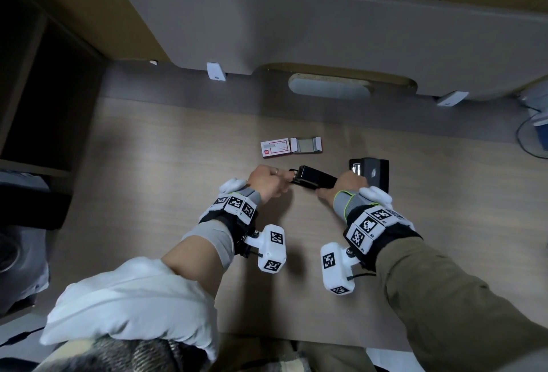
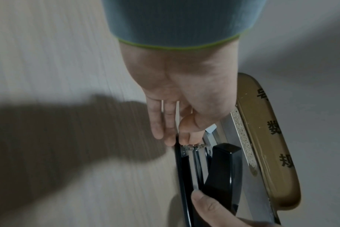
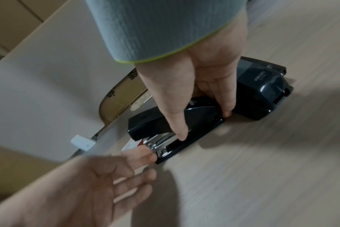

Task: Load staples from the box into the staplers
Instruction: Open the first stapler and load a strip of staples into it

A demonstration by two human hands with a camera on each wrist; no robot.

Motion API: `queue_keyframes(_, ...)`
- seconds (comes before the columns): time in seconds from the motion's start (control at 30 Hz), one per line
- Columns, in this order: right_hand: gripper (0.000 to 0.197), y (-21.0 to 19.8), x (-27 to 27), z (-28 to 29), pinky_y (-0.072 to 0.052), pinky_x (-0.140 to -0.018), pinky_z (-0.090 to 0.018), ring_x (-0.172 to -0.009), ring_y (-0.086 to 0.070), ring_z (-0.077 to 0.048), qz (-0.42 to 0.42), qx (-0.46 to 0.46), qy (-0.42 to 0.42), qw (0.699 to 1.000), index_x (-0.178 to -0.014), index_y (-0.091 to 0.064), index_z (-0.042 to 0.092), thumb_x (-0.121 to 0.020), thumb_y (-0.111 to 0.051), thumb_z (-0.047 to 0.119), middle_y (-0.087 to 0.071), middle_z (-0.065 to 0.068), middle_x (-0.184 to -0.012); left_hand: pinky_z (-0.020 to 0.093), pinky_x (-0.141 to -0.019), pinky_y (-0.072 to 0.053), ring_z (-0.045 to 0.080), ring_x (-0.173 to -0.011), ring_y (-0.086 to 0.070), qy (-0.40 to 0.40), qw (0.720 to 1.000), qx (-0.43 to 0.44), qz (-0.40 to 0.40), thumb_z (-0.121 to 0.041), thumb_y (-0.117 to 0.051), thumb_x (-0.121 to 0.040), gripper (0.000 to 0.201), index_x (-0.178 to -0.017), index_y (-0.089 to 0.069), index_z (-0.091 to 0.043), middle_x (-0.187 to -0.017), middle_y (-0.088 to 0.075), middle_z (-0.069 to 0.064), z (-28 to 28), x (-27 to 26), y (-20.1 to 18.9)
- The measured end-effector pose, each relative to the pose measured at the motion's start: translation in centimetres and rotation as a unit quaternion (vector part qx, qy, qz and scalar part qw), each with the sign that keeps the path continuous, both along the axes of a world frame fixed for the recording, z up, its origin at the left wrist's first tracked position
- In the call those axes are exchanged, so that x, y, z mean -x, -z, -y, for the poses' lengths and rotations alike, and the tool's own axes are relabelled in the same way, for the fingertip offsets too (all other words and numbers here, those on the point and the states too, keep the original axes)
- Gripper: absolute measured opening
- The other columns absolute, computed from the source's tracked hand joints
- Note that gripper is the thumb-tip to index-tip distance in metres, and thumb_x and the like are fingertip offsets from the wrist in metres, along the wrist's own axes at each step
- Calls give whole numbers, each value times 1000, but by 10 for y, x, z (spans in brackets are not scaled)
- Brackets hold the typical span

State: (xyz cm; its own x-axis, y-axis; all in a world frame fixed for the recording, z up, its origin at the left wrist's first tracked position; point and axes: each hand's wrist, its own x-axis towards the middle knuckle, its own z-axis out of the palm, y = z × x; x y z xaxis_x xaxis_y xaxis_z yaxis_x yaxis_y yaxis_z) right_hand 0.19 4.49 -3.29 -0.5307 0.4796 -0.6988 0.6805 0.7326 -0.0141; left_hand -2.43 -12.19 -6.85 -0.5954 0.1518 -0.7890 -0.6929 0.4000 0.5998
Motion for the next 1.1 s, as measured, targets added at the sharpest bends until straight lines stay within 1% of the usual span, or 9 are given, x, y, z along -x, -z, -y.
queue_keyframes(0.1, 51, 0, 0, -1, -42, -64, -25, -73, -53, -23, 0, -2, 9, 1000, -63, -45, 10, -72, -79, 47, -56, -7, -80, 41, -91, -55, 24, -82, -65, 6, 1000, -17, 24, 1, -50, -84, 31, -98, -75, -9, -111, -73, 18, 1, 4, 1)
queue_keyframes(0.23, 52, 1, 2, 0, -43, -63, -25, -71, -54, -25, -5, 1, 16, 1000, -60, -44, 10, -71, -81, 44, -56, -7, -78, 31, -69, -53, 21, -64, -61, 13, 999, -9, 49, 15, -38, -83, 46, -111, -72, 0, -110, -74, 9, 1, 11, 1)
queue_keyframes(0.37, 46, 6, 1, -1, -44, -62, -26, -67, -55, -25, 1, 14, 29, 999, -63, -49, 8, -72, -80, 41, -51, -5, -66, 35, -73, -54, 21, -62, -62, 11, 999, -11, 44, 14, -38, -83, 46, -108, -73, -1, -108, -75, 8, 0, 8, 4)
queue_keyframes(0.57, 40, 0, 2, 2, -50, -74, -25, -80, -65, -24, 5, 35, 10, 999, -100, -71, 9, -78, -76, 41, -70, -8, -91, 26, -64, -45, 15, -65, -58, 7, 1000, 4, 14, 2, -45, -86, 37, -102, -76, -10, -105, -77, 3, -2, 0, 6)
queue_keyframes(0.67, 40, -10, 5, 1, -45, -72, -24, -78, -61, -24, 7, 56, 17, 998, -104, -70, 9, -79, -76, 40, -69, -8, -91, 27, -66, -45, 17, -71, -58, -3, 1000, 16, 0, -8, -48, -91, 29, -105, -74, -9, -108, -75, 7, -4, 0, 2)
queue_keyframes(0.73, 41, -13, 2, -1, -47, -77, -25, -93, -66, -26, -14, 81, 13, 997, -110, -69, 12, -78, -76, 37, -70, -9, -101, 31, -73, -48, 19, -78, -62, 8, 1000, 18, 1, -11, -48, -94, 29, -111, -71, -7, -110, -74, 10, -5, 1, 2)
queue_keyframes(0.8, 44, -15, 2, 1, -47, -85, -24, -108, -64, -25, -60, 98, -7, 993, -119, -68, 25, -77, -76, 34, -71, -3, -112, 33, -76, -51, 20, -80, -65, -2, 1000, 25, -2, -10, -49, -94, 28, -110, -72, -9, -110, -74, 12, -3, 4, 3)
queue_keyframes(0.93, 47, -19, 2, 2, -50, -87, -23, -105, -67, -22, -103, 133, -34, 985, -122, -66, 35, -77, -75, 26, -72, 1, -113, 28, -69, -49, 16, -68, -63, -38, 999, 28, -19, -11, -54, -93, 24, -111, -71, -10, -104, -73, 13, -5, 5, -2)
queue_keyframes(1.1, 43, -22, -4, -5, -49, -76, -25, -98, -68, -26, -116, 114, -35, 986, -121, -66, 36, -79, -72, 40, -73, 0, -110, 28, -66, -50, 21, -69, -62, -70, 993, 82, -52, -16, -57, -90, 25, -109, -72, -9, -97, -75, 14, -6, 3, -3)
